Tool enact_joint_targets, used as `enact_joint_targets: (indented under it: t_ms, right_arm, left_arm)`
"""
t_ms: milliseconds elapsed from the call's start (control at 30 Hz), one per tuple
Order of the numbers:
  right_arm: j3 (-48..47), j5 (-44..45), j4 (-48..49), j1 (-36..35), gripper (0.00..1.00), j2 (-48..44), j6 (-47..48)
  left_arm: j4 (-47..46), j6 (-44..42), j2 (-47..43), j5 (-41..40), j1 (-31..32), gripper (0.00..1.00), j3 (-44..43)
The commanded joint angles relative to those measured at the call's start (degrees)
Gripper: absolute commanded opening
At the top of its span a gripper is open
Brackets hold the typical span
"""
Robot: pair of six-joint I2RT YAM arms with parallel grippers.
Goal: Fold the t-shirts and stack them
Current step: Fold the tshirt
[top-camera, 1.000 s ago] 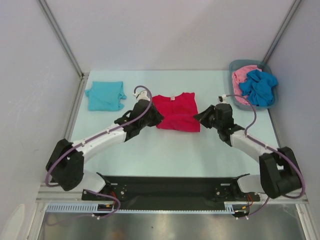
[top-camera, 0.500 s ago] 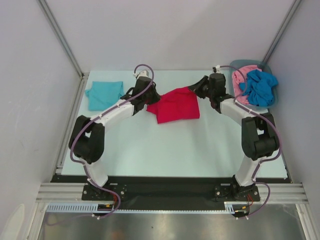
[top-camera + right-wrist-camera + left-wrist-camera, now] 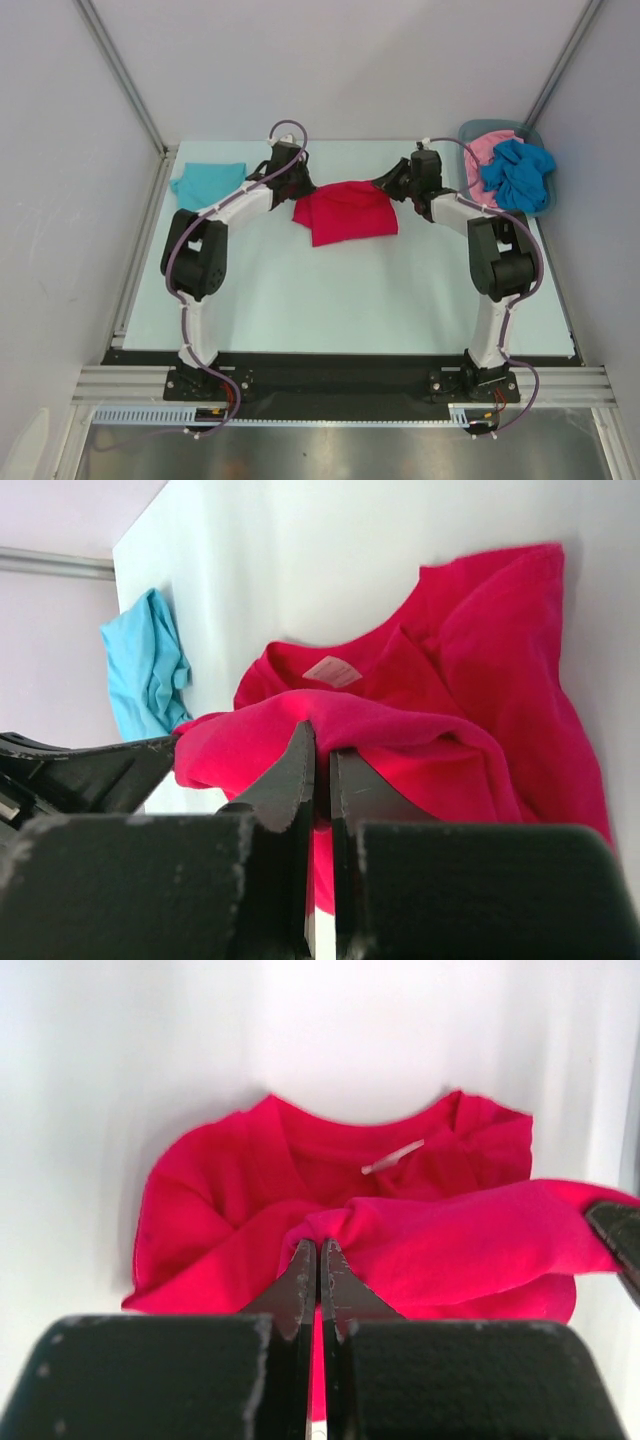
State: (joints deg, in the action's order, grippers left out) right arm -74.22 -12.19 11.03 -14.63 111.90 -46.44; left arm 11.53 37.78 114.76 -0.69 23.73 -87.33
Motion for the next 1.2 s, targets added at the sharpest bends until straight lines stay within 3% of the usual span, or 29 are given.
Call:
enact_joint_targets:
  t_ms: [0,333,400,467,533,567,633,933,1167]
  right_arm:
    - [-4.09,-1.0,2.6,0.57,0.0,1.83,1.08]
    - [-11.56,-2.4,2.51,1.27,0.01,8.77,0.82]
    - [-11.65,-2.23,3.12,1.27,0.18,9.39,0.3]
    - [-11.74,-2.05,3.3,1.27,0.34,10.09,0.29]
    - [-11.57,-1.79,3.39,1.19,0.39,10.18,0.38]
    - [-11.57,-1.53,3.3,1.19,0.41,10.18,0.55]
    - [-11.13,-1.18,3.74,1.19,0.42,9.75,0.56]
    - [-9.37,1.55,6.02,0.84,0.43,3.07,3.36]
    - [-2.1,2.6,1.99,-0.92,0.43,-6.33,4.87]
  left_arm:
    - [0.6,-2.18,2.39,0.07,-1.93,0.0,-6.0]
    - [1.92,-2.27,7.75,1.03,-2.98,0.0,-11.55]
    - [2.0,-2.36,8.37,1.74,-3.07,0.04,-11.9]
    - [2.0,-2.53,9.07,2.09,-3.16,0.28,-12.07]
    - [2.09,-2.45,9.25,2.1,-3.25,0.52,-12.08]
    - [2.27,-2.45,9.25,1.92,-3.25,0.77,-12.16]
    - [2.53,-2.27,9.17,1.22,-3.25,1.0,-12.25]
    - [2.45,-1.57,5.66,2.0,-3.16,1.0,-11.2]
    - [2.09,0.54,-2.25,2.98,-1.76,1.0,-2.43]
